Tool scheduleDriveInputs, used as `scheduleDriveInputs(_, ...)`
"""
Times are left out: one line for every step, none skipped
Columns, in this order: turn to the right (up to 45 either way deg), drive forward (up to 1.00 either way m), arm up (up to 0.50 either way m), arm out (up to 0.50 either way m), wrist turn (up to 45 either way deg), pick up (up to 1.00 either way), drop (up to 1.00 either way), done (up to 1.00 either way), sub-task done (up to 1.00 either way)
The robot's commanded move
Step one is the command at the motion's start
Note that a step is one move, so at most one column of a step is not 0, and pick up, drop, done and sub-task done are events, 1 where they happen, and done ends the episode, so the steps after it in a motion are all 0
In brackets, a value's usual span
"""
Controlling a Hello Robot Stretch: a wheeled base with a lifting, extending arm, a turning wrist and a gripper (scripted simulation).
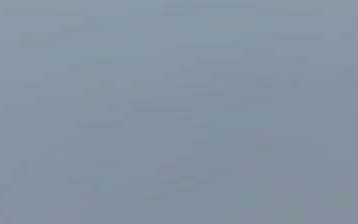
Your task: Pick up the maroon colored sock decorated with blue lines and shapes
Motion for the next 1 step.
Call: scheduleDriveInputs(0.0,0.0,0.0,0.5,0.0,0.0,0.0,0.0,0.0)
